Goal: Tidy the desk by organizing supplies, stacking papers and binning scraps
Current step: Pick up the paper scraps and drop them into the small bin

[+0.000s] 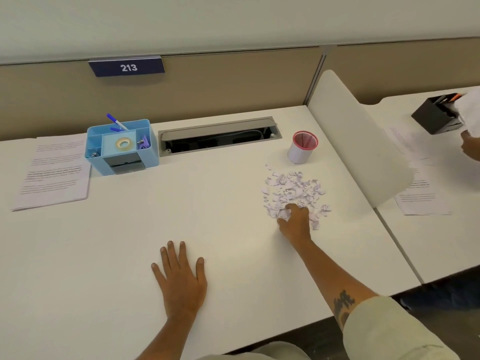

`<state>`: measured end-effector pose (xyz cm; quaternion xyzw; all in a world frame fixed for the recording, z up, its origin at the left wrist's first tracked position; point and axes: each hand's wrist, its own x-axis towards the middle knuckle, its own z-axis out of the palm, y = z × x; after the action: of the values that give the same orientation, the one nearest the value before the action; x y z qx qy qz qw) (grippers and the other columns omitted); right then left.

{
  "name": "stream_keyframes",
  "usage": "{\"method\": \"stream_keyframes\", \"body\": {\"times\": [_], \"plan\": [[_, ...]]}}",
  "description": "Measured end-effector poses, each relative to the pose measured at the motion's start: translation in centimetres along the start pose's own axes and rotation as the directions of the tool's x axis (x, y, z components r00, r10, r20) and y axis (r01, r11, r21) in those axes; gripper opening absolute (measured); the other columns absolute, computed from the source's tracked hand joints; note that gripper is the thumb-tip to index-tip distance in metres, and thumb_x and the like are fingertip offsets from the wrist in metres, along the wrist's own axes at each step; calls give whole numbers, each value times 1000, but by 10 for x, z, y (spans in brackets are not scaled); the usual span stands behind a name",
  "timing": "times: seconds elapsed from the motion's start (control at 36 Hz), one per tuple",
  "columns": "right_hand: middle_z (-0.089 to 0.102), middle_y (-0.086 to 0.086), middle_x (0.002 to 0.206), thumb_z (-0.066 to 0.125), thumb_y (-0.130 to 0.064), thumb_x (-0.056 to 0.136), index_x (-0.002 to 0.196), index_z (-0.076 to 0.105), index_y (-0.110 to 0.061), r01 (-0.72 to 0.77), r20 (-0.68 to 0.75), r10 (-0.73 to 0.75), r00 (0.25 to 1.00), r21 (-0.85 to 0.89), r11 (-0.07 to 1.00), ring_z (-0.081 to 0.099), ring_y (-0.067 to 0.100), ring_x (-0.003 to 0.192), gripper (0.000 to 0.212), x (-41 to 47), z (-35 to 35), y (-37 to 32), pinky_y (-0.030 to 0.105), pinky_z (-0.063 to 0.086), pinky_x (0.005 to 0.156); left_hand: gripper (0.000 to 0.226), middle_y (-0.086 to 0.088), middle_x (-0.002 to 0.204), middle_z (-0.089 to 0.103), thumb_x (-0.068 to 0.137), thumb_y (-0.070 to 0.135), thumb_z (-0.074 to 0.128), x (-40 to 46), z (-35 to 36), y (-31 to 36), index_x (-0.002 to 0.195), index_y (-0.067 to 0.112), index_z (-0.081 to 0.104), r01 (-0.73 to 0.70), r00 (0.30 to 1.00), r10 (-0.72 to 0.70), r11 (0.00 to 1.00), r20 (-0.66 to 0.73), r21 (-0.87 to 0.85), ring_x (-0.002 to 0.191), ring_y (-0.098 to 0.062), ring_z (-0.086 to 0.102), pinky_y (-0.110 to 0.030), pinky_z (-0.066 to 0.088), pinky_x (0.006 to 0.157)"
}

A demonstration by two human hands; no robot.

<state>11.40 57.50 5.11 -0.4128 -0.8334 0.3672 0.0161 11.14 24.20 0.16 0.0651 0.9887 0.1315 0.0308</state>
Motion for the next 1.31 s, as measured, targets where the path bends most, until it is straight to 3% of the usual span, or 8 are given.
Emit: {"method": "stream_keyframes", "body": {"times": [0.17, 0.28, 0.42, 0.64, 0.81, 0.94, 1.17, 1.31], "plan": [[41, 12, 134, 69, -9, 91, 140, 52, -12, 39, 19, -39, 999, -5, 999, 60, 33, 113, 52, 13, 6, -22, 44, 56, 95, 74, -15, 180, 23, 108, 54, 28, 2, -2, 0, 169, 14, 34, 4, 1000, -4, 1000, -2, 0, 169, -35, 16, -67, 12, 133], [41, 8, 138, 75, -30, 85, 142, 49, -18, 185, -23, -197, 980, -253, 950, 49, 34, 127, 64, 16, 5, -38, 45, 56, 89, 73, -15, 181, 21, 108, 54, 27, 3, -3, 3, 170, 15, 33, 19, 1000, -19, 1000, 8, -8, 169, -35, 14, -67, 11, 133], [14, 4, 166, 72, -47, 85, 161, 20, -35, 328, 191, -267, 945, -517, 790, 33, 38, 140, 93, 26, 9, -53, 48, 54, 91, 73, -15, 182, 18, 108, 53, 27, 4, -3, 3, 170, 16, 31, 25, 1000, -24, 1000, 17, -4, 170, -35, 12, -67, 9, 134], [37, 4, 152, 59, -23, 96, 154, 36, -27, 401, 259, -308, 916, -654, 642, 42, 34, 130, 62, 39, 23, -50, 40, 55, 77, 73, -14, 182, 16, 108, 53, 27, 5, -3, 4, 171, 17, 30, 31, 999, -32, 999, 29, 13, 170, -34, 10, -67, 9, 134], [61, 11, 115, 61, 7, 86, 117, 68, -8, 453, 154, -457, 876, -587, 671, 57, 31, 96, 35, 38, 28, -37, 31, 44, 53, 73, -15, 182, 17, 107, 53, 28, 5, -5, 5, 171, 16, 31, 36, 999, -37, 999, 34, 15, 170, -34, 11, -67, 9, 134], [60, 14, 88, 69, 11, 82, 81, 70, 2, 459, 144, -464, 874, -558, 692, 58, 30, 73, 10, 39, 29, -34, 29, 34, 50, 73, -14, 182, 17, 107, 52, 29, 6, -6, 5, 171, 16, 31, 35, 999, -36, 999, 36, 19, 170, -34, 11, -66, 8, 134], [60, 8, 79, 68, 13, 74, 71, 70, -4, 423, 180, -388, 904, -517, 745, 63, 26, 73, 18, 59, 34, -20, 30, 50, 57, 74, -14, 182, 16, 107, 53, 27, 6, -6, 6, 171, 16, 30, 42, 998, -43, 999, 46, 14, 170, -33, 9, -66, 9, 134], [73, 14, 78, 66, 4, 86, 75, 76, 4, 278, 40, -280, 959, -316, 907, 67, 28, 72, 15, 60, 14, -29, 29, 48, 59, 73, -15, 182, 18, 107, 52, 29, 5, -8, 7, 170, 16, 32, 39, 998, -39, 999, 38, 6, 170, -34, 11, -66, 8, 134]]}}
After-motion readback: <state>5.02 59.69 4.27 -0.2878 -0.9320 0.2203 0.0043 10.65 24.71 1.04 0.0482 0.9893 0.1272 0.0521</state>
